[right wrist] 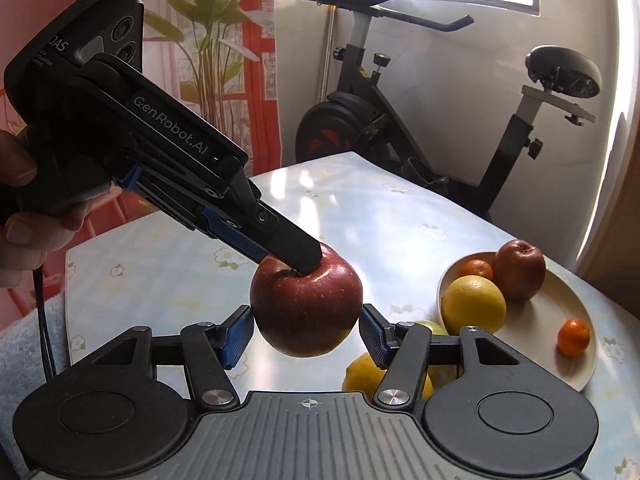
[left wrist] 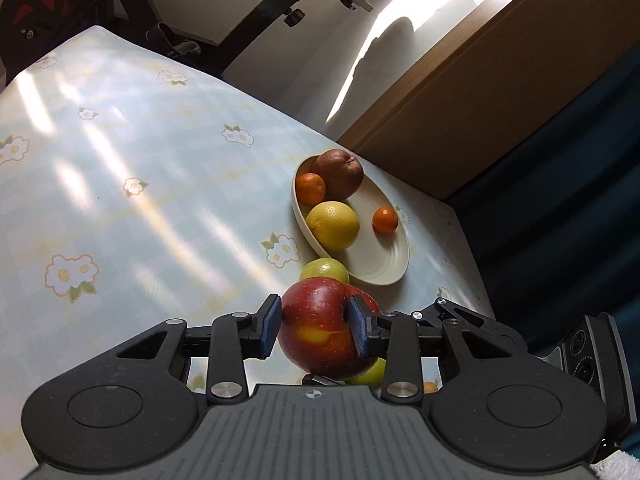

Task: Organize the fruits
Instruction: 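Lift the red apple with the left gripper and carry it over the plate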

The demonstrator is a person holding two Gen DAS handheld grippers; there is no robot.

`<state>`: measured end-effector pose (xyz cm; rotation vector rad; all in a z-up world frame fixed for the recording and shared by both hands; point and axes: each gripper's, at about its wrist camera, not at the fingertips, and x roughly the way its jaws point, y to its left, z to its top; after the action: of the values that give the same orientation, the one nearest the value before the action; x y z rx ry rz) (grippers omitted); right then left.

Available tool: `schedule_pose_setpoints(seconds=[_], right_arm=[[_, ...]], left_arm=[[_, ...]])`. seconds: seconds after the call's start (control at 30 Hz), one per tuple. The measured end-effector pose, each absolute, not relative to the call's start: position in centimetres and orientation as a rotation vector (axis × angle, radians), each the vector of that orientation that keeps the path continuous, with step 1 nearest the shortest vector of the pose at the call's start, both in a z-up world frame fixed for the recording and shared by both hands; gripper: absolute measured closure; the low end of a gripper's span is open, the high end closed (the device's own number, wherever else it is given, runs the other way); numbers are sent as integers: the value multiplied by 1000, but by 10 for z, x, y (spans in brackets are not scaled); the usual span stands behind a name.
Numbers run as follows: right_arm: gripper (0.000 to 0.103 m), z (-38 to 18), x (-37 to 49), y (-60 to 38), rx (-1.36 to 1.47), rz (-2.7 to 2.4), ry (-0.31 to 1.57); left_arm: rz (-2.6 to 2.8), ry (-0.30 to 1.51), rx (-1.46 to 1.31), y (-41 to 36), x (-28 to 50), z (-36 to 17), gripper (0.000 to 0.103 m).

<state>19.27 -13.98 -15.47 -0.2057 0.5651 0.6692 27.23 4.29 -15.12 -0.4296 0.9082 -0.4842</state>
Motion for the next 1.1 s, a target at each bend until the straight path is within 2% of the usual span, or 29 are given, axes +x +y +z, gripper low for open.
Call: schedule_pose_setpoints(seconds=[0.47,0.8,1.1], right_arm=[[49,-131,281,-252,-152,486,518],[49,-180,348,-288,-121,449,573],[49,-210,374,-292,-110,454,604]], left_arm=[[-642,891,-265,-76,386,-112,65],[-630,988,-158,-129,461,-144,65],[-600,1031,-96,-143,479,-169,65]])
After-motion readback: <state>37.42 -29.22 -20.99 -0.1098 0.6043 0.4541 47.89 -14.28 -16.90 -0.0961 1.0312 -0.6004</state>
